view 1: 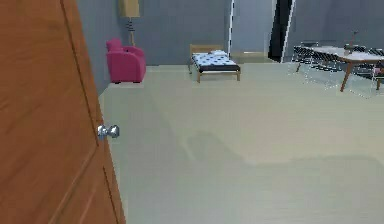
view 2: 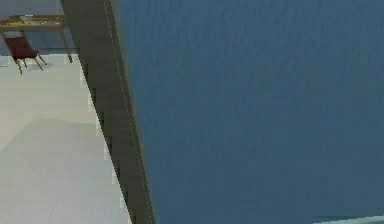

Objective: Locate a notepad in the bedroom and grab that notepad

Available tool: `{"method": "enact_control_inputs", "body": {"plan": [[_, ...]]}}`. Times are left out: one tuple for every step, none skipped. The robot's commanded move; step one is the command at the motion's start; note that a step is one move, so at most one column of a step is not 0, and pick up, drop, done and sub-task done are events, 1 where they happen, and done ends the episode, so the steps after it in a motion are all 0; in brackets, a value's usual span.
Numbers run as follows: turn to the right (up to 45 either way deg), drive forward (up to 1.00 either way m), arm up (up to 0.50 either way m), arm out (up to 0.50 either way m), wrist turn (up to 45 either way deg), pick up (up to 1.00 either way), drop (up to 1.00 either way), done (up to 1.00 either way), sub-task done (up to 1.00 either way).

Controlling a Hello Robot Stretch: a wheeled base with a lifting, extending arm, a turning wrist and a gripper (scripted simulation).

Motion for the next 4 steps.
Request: {"method": "enact_control_inputs", "body": {"plan": [[0.0, 0.30, 0.00, 0.00, 0.0, 0.00, 0.00, 0.00, 0.00], [39.0, 0.00, 0.00, 0.00, 0.0, 0.00, 0.00, 0.00, 0.00], [0.0, 0.40, 0.00, 0.00, 0.0, 0.00, 0.00, 0.00, 0.00], [42.0, 0.00, 0.00, 0.00, 0.0, 0.00, 0.00, 0.00, 0.00]]}}
